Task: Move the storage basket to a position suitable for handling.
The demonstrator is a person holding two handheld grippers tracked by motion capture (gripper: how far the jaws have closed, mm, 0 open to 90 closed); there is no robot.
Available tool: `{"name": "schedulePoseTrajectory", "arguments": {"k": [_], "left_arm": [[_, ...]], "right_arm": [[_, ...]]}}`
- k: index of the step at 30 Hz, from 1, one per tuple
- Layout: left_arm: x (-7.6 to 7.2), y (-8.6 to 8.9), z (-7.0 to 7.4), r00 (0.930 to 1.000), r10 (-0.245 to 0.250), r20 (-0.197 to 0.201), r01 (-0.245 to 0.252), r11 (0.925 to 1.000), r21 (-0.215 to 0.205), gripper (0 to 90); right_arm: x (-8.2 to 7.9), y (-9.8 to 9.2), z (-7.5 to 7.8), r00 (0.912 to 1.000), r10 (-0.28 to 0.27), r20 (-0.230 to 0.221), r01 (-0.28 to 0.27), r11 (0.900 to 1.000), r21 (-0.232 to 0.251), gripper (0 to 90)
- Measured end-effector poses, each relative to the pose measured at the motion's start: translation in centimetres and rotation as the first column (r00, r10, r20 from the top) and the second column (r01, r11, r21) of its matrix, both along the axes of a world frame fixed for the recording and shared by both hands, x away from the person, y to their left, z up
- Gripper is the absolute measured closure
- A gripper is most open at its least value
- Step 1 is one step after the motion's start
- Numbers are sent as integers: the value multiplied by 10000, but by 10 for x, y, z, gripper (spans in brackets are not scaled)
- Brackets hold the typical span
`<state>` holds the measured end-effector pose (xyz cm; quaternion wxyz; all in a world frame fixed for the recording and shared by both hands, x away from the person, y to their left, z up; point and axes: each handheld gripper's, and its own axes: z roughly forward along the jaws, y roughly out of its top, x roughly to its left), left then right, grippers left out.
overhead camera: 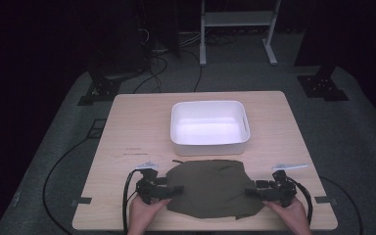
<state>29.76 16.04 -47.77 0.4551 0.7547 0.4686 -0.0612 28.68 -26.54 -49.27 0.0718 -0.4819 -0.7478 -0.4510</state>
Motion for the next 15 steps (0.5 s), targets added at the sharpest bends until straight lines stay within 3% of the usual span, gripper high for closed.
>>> {"name": "schedulePoseTrajectory", "arguments": {"k": [10,15], "left_arm": [[5,-11,-8,9991,1,-417,1,10000,68,48],[7,-16,-8,9989,-14,-460,22,9999,171,52]], "right_arm": [[7,10,-3,9998,119,-186,-117,9999,113,169],[9,13,-1,9995,154,-262,-158,9998,-157,193]]}}
